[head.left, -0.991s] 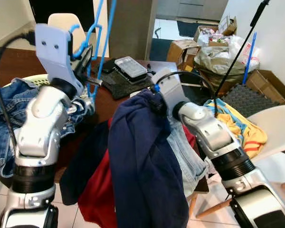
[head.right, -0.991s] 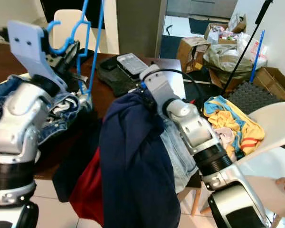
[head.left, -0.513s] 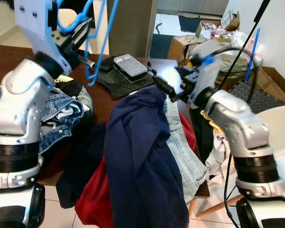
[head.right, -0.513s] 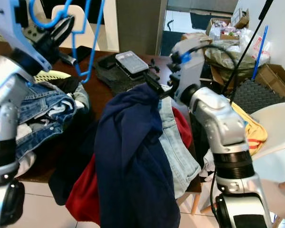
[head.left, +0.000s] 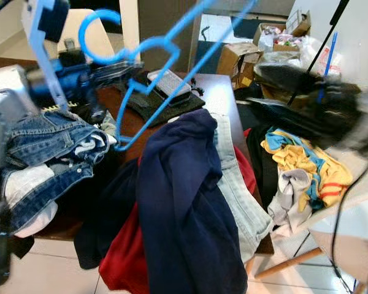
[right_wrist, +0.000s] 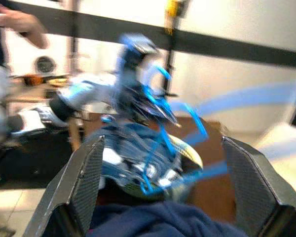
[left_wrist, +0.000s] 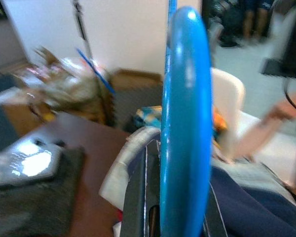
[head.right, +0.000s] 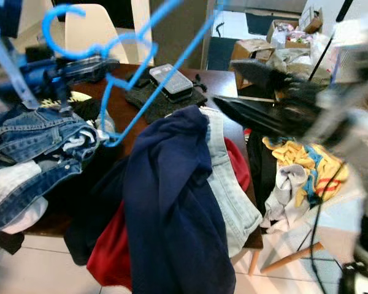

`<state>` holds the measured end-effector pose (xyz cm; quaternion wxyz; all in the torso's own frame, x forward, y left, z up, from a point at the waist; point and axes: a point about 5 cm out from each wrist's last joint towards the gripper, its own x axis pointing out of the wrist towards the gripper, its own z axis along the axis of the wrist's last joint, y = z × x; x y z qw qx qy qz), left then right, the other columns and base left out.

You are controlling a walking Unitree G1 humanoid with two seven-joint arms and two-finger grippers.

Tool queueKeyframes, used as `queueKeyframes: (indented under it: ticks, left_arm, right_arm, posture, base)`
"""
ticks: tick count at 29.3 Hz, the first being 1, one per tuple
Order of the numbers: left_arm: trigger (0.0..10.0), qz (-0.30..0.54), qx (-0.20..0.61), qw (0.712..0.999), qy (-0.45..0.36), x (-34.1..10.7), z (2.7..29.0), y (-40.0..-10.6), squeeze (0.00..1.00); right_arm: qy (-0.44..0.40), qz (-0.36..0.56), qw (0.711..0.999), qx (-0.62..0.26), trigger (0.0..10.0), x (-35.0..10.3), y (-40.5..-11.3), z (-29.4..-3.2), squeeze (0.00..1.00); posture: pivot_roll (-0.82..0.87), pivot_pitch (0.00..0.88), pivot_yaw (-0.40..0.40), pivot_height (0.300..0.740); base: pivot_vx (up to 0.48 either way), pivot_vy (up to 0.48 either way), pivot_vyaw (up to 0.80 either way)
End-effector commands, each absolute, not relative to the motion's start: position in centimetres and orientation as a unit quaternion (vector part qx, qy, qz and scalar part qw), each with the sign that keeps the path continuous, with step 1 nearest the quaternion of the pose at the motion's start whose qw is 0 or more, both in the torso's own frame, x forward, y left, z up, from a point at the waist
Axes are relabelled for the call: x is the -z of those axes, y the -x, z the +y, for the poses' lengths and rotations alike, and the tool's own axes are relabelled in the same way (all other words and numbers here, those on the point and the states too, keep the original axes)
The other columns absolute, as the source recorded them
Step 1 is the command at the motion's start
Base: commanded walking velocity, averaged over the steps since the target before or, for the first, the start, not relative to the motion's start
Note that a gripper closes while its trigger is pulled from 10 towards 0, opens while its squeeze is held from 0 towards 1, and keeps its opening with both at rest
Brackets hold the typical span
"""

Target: Hang hanger

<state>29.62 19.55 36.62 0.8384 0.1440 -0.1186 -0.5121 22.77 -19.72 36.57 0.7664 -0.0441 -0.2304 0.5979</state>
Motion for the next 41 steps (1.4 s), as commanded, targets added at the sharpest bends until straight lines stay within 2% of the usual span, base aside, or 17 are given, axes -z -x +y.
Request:
queueKeyframes:
  ticks: [1, 5, 6, 8, 9, 12, 13, 15, 16, 17, 18, 21, 24, 28, 29, 32, 41]
  left_arm:
    - [10.0, -0.088, 0.517, 0.837, -0.16, -36.1, 20.1, -29.5, 0.0]
    - [10.0, -0.074, 0.519, 0.835, -0.168, -35.9, 20.4, -29.6, 0.0]
    - [10.0, -0.054, 0.541, 0.82, -0.178, -35.3, 20.3, -29.3, 0.0]
    - [10.0, -0.054, 0.541, 0.82, -0.178, -35.3, 20.3, -29.3, 0.0]
    - [10.0, -0.038, 0.563, 0.806, -0.181, -34.8, 20.0, -28.9, 0.0]
    - [10.0, -0.038, 0.563, 0.806, -0.181, -34.8, 20.0, -28.9, 0.0]
    - [10.0, -0.018, 0.596, 0.781, -0.186, -34.1, 18.9, -28.5, 0.0]
    - [10.0, -0.018, 0.596, 0.781, -0.186, -34.1, 18.9, -28.5, 0.0]
    - [10.0, 0.002, 0.624, 0.758, -0.192, -33.3, 17.8, -28.1, 0.0]
    - [10.0, 0.002, 0.624, 0.758, -0.192, -33.3, 17.8, -28.1, 0.0]
    - [10.0, 0.021, 0.645, 0.738, -0.198, -32.5, 16.6, -28.1, 0.0]
    - [10.0, 0.036, 0.66, 0.723, -0.201, -31.8, 15.7, -28.1, 0.0]
    - [10.0, 0.061, 0.679, 0.7, -0.21, -30.1, 13.4, -28.4, 0.0]
    - [10.0, 0.066, 0.679, 0.699, -0.215, -29.7, 12.8, -28.7, 0.0]
    - [10.0, 0.067, 0.672, 0.704, -0.218, -29.4, 12.6, -29.0, 0.0]
    - [10.0, 0.067, 0.661, 0.714, -0.22, -29.1, 12.3, -29.5, 0.0]
    - [10.0, 0.061, 0.65, 0.724, -0.225, -29.5, 12.2, -29.8, 0.0]
  right_arm:
    - [0.054, -0.232, 0.748, -0.619, 10.0, -36.7, -21.8, -19.4, 0.0]
    - [0.063, -0.233, 0.742, -0.626, 10.0, -36.9, -21.4, -19.4, 0.0]
    - [0.095, -0.216, 0.729, -0.643, 10.0, -36.9, -20.9, -18.4, 0.0]
    - [0.095, -0.216, 0.729, -0.643, 10.0, -36.9, -20.9, -18.4, 0.0]
    - [0.132, -0.192, 0.716, -0.658, 10.0, -36.7, -20.7, -17.1, 0.0]
    - [0.132, -0.192, 0.716, -0.658, 10.0, -36.7, -20.7, -17.1, 0.0]
    - [0.192, -0.157, 0.701, -0.669, 10.0, -36.2, -20.9, -15.2, 0.0]
    - [0.192, -0.157, 0.701, -0.669, 10.0, -36.2, -20.9, -15.2, 0.0]
    - [0.239, -0.135, 0.688, -0.672, 10.0, -36.0, -21.2, -13.8, 0.0]
    - [0.239, -0.135, 0.688, -0.672, 10.0, -36.0, -21.2, -13.8, 0.0]
    - [0.28, -0.127, 0.678, -0.668, 10.0, -36.0, -21.6, -12.6, 0.0]
    - [0.31, -0.128, 0.672, -0.66, 10.0, -36.2, -22.0, -11.7, 0.0]
    - [0.348, -0.136, 0.681, -0.63, 10.0, -36.1, -23.4, -9.4, 0.0]
    - [0.324, -0.122, 0.694, -0.631, 10.0, -35.7, -24.1, -8.9, 0.0]
    - [0.33, -0.1, 0.71, -0.614, 10.0, -35.0, -25.3, -9.1, 0.0]
    - [0.347, -0.053, 0.726, -0.592, 10.0, -33.5, -26.9, -9.5, 0.0]
    - [0.382, 0.042, 0.72, -0.578, 10.0, -30.8, -27.8, -10.8, 0.0]
  posture:
    - [0.12, 0.153, -0.029, 0.74]
    - [0.12, 0.153, -0.029, 0.74]
    - [0.12, 0.152, -0.022, 0.74]
    - [0.12, 0.152, -0.022, 0.74]
    - [0.12, 0.15, -0.018, 0.74]
    - [0.12, 0.15, -0.018, 0.74]
    - [0.12, 0.143, -0.014, 0.74]
    - [0.12, 0.143, -0.014, 0.74]
    - [0.12, 0.141, -0.014, 0.74]
    - [0.12, 0.141, -0.014, 0.74]
    - [0.11, 0.133, -0.011, 0.74]
    - [0.11, 0.131, -0.01, 0.74]
    - [0.12, 0.13, -0.007, 0.74]
    - [0.11, 0.128, -0.014, 0.74]
    - [0.11, 0.128, -0.014, 0.74]
    - [0.11, 0.131, -0.016, 0.74]
    - [0.11, 0.135, -0.019, 0.74]
  base:
    - [0.0, 0.0, 0.0]
    - [0.0, 0.0, 0.0]
    - [0.0, 0.0, 0.0]
    - [0.0, 0.0, 0.0]
    - [0.0, 0.0, 0.0]
    - [0.0, 0.0, 0.0]
    - [0.0, 0.0, 0.0]
    - [0.0, 0.0, 0.0]
    - [0.0, 0.0, 0.0]
    - [0.0, 0.0, 0.0]
    - [0.0, 0.0, 0.0]
    - [0.0, 0.0, 0.0]
    - [0.0, 0.0, 0.0]
    - [0.0, 0.0, 0.0]
    - [0.0, 0.0, 0.0]
    - [0.0, 0.0, 0.0]
    - [0.0, 0.0, 0.0]
